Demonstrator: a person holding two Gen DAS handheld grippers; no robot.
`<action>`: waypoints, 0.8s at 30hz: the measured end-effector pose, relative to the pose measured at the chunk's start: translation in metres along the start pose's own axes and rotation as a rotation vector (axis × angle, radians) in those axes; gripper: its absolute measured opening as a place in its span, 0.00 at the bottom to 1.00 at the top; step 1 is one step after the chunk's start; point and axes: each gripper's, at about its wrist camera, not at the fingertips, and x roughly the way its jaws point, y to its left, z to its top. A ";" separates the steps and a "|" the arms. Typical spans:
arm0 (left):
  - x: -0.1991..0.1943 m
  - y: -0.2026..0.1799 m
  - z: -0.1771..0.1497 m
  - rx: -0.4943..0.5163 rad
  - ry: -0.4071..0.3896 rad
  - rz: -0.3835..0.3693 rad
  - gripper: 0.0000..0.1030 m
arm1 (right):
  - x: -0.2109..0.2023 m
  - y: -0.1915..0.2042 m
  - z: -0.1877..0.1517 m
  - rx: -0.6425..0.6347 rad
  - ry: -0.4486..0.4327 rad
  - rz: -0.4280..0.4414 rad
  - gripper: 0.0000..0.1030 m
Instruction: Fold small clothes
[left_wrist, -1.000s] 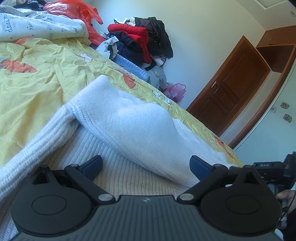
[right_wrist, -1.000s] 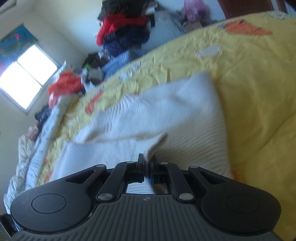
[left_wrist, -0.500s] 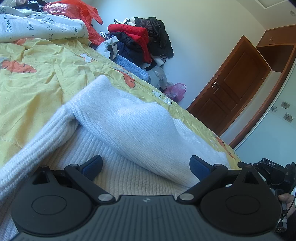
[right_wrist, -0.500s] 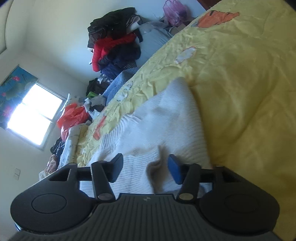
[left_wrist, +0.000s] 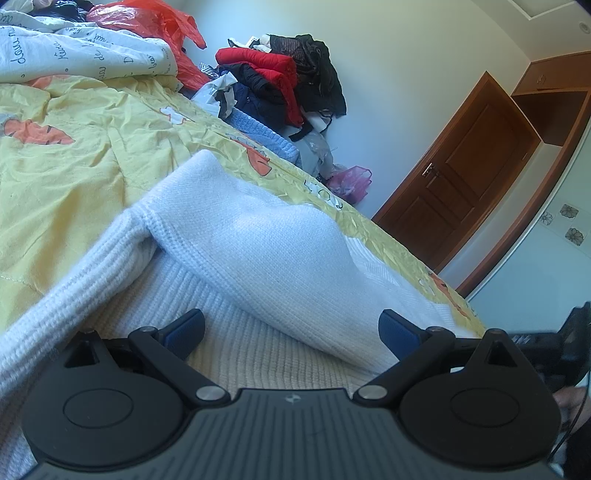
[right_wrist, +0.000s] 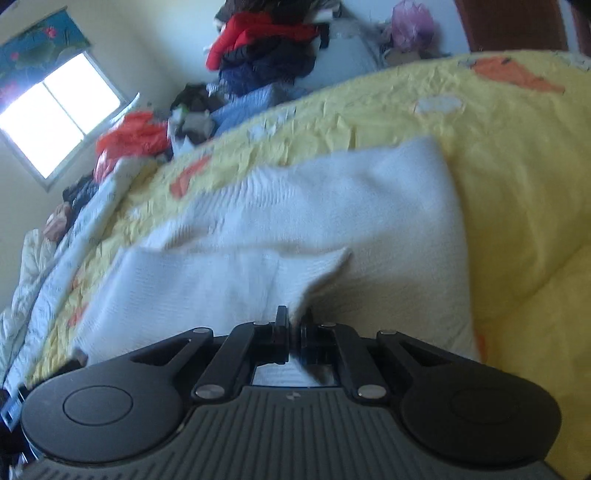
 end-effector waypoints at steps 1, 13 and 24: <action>0.000 0.000 0.000 0.000 0.000 0.000 0.98 | -0.007 -0.002 0.004 0.010 -0.023 0.013 0.08; 0.000 -0.007 0.003 0.031 0.022 0.038 0.98 | -0.018 -0.037 -0.012 0.144 -0.098 -0.017 0.46; 0.067 -0.066 0.063 0.389 0.024 0.142 0.98 | -0.003 0.050 -0.014 -0.279 -0.204 -0.132 0.61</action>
